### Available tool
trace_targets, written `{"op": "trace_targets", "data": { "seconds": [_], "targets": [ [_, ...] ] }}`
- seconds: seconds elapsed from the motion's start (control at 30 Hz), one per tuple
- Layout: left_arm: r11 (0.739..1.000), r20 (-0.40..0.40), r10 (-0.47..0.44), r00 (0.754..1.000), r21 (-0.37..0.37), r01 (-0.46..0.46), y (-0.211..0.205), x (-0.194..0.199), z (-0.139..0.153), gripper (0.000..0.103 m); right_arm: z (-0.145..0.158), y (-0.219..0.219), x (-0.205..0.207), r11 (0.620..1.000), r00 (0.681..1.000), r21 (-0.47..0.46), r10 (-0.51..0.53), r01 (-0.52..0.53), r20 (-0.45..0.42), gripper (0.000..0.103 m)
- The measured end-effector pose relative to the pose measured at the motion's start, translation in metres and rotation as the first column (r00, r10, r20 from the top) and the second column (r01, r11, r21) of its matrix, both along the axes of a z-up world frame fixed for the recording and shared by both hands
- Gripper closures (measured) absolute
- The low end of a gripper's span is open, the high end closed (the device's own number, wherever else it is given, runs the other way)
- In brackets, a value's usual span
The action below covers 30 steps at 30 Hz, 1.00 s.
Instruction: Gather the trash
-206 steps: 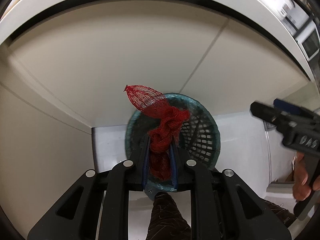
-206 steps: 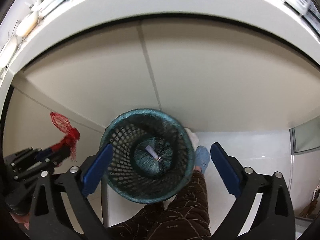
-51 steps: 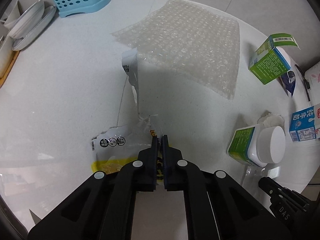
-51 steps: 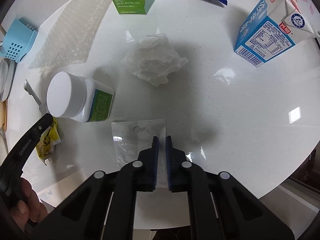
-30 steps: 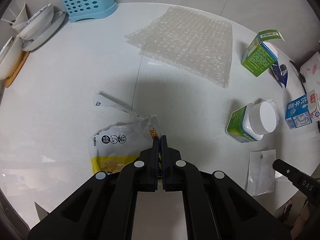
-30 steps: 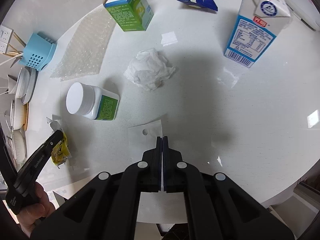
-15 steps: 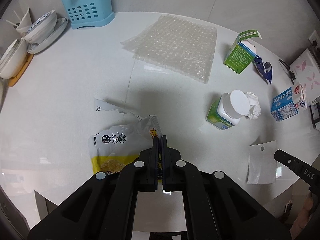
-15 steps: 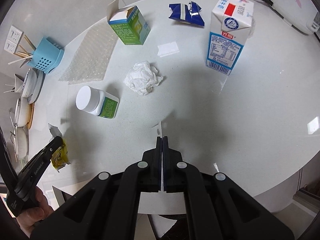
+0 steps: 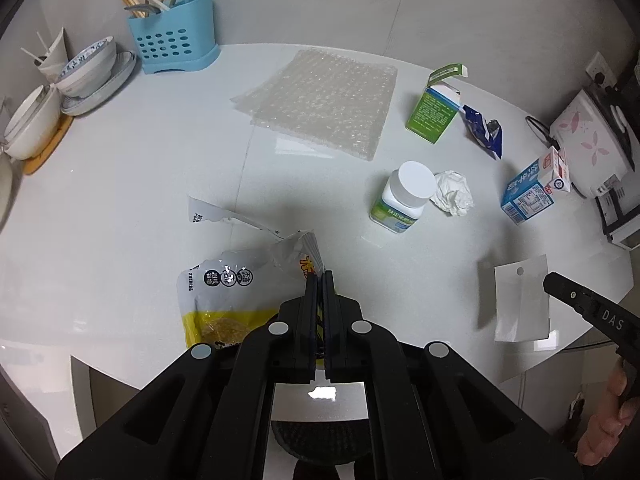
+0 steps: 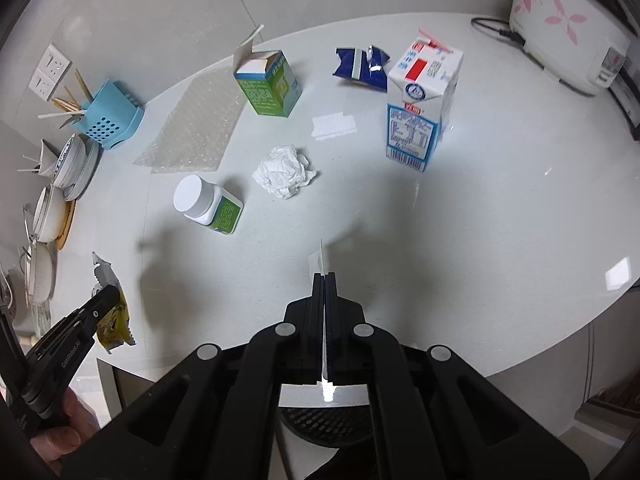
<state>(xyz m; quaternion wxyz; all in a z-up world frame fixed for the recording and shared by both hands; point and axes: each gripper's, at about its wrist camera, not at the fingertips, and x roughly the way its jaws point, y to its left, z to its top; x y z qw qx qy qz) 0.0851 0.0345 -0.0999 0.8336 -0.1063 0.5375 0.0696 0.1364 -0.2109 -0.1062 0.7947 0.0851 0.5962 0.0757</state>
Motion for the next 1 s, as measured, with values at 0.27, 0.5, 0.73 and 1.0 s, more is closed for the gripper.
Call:
{"op": "trace_targets", "data": {
  "seconds": [0.27, 0.5, 0.73, 1.0],
  "targets": [
    [1.000, 0.048, -0.021, 0.999, -0.002, 0.022, -0.011, -0.029, 0.019, 0.102, 0.022, 0.002, -0.025, 0.997, 0.995, -0.063, 0.040, -0.034, 0.095, 0.103],
    [0.999, 0.073, -0.053, 0.996, 0.007, 0.053, -0.023, -0.055, 0.033, 0.102, 0.034, 0.001, -0.046, 0.994, 0.987, -0.098, 0.063, -0.049, 0.150, 0.103],
    [0.998, 0.080, -0.060, 0.995, 0.002, 0.060, -0.030, -0.080, 0.035, 0.102, 0.045, -0.002, -0.069, 0.993, 0.979, -0.102, 0.079, -0.061, 0.186, 0.103],
    [0.998, 0.073, -0.066, 0.995, -0.003, 0.066, -0.039, -0.108, 0.032, 0.102, 0.052, -0.005, -0.094, 0.992, 0.973, -0.101, 0.090, -0.070, 0.211, 0.103]
  ]
}}
